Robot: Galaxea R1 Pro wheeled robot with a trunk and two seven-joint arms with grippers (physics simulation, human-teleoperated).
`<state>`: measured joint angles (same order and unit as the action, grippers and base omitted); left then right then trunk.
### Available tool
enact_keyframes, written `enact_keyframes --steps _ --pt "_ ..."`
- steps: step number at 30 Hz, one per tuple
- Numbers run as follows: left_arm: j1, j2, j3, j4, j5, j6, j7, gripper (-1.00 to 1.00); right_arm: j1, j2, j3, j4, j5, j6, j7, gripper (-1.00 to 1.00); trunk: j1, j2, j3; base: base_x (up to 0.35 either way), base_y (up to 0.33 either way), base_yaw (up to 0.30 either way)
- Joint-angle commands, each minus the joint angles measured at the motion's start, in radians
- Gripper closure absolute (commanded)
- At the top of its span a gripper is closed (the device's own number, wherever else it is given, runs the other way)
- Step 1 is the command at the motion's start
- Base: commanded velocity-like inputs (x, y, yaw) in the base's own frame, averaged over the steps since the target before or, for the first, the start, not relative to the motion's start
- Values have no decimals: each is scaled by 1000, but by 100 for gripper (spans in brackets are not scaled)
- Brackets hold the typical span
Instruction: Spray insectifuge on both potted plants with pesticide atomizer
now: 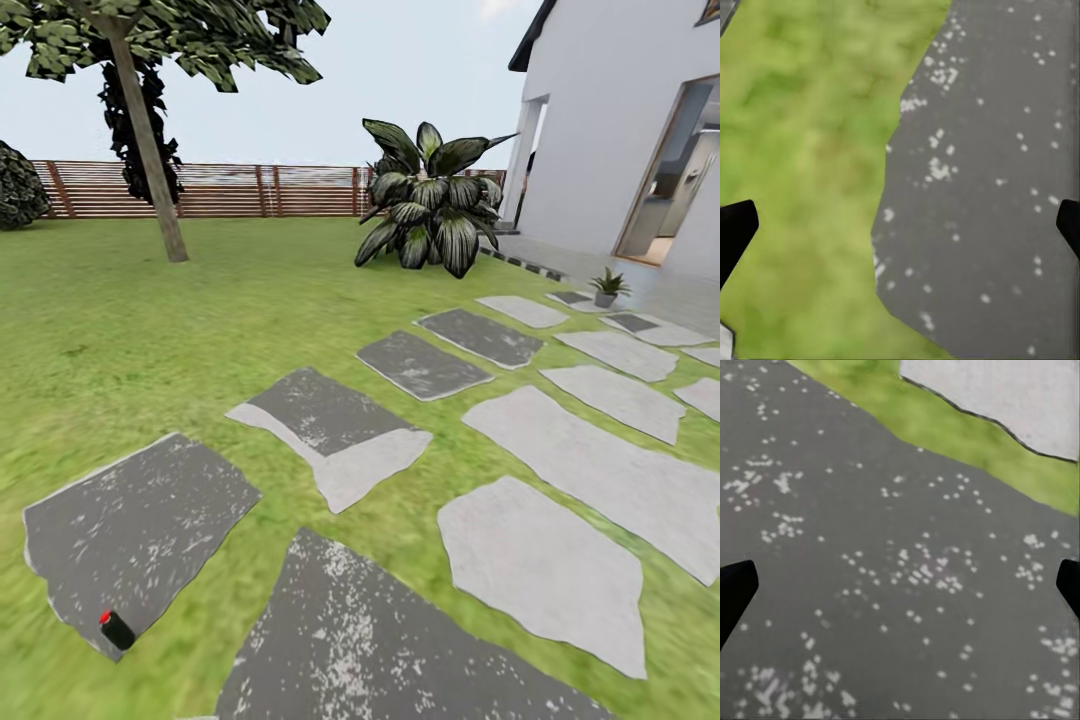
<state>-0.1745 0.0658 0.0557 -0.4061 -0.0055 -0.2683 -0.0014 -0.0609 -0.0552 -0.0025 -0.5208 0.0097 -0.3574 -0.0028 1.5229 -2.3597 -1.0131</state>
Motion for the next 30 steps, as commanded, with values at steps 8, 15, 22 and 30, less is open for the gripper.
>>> enact_keyframes --steps 8,15,22,30 --pt "-1 0 2 0 -1 -3 0 -100 -1 0 0 1 1 -3 0 -100 0 0 -1 324 -117 0" --pt "0 0 2 0 -1 -3 0 -100 -1 0 0 1 1 -3 0 -100 0 0 -1 309 -129 0" --pt "-1 0 2 0 -1 -3 0 -100 -1 0 0 1 1 -3 0 -100 0 0 -1 308 -130 0" --pt "-1 -1 2 0 -1 -3 0 -100 -1 0 0 1 1 -3 0 -100 0 0 -1 300 -138 0"
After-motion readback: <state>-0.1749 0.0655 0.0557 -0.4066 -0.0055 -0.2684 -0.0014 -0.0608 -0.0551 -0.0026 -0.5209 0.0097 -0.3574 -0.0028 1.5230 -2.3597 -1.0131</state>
